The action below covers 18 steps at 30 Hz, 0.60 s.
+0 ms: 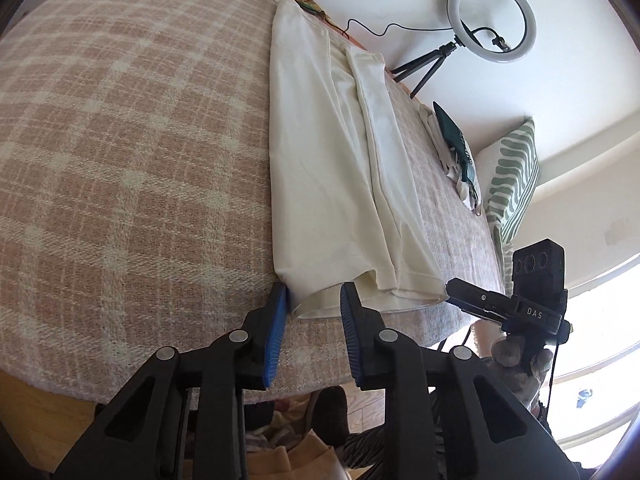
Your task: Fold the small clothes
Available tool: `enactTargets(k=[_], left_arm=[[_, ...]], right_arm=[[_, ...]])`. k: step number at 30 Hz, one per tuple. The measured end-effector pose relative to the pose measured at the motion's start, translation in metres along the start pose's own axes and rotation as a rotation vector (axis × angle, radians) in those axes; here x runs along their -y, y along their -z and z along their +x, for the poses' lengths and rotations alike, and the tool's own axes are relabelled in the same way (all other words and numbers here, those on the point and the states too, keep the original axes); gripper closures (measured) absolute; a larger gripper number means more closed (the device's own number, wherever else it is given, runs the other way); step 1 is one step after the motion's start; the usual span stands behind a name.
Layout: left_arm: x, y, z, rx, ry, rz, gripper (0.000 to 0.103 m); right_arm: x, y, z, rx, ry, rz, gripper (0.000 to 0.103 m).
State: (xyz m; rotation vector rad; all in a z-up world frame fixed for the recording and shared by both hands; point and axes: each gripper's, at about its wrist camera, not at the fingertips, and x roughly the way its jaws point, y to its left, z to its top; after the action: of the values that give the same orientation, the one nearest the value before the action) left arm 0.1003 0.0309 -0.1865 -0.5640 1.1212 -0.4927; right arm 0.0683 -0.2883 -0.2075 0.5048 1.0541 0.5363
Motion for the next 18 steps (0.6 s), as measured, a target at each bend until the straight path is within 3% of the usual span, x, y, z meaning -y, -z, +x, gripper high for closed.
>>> enactTargets(k=[1, 3, 4, 13, 15, 18], left_arm=[[-0.001, 0.0, 0.002, -0.001, -0.001, 0.0, 0.091], [-0.004, -0.001, 0.003, -0.001, 0.008, -0.012, 0.095], [-0.006, -0.002, 0.002, 0.001, 0.012, -0.014, 0.097], [0.003, 0.004, -0.021, 0.057, -0.03, 0.088, 0.1], [-0.004, 0.006, -0.011, 0.026, -0.042, 0.072, 0.1], [-0.012, 0.008, -0.009, 0.012, -0.002, 0.027, 0.1]], right_arm=[[-0.001, 0.0, 0.001, -0.004, -0.003, 0.001, 0.061], [-0.003, 0.001, 0.005, -0.024, -0.004, -0.011, 0.076], [-0.005, 0.001, 0.009, -0.041, -0.004, -0.016, 0.091], [-0.007, 0.004, -0.007, 0.018, 0.036, -0.045, 0.098], [0.005, 0.004, 0.003, -0.01, 0.057, -0.008, 0.098], [0.014, 0.004, 0.0, 0.019, 0.016, 0.015, 0.101]])
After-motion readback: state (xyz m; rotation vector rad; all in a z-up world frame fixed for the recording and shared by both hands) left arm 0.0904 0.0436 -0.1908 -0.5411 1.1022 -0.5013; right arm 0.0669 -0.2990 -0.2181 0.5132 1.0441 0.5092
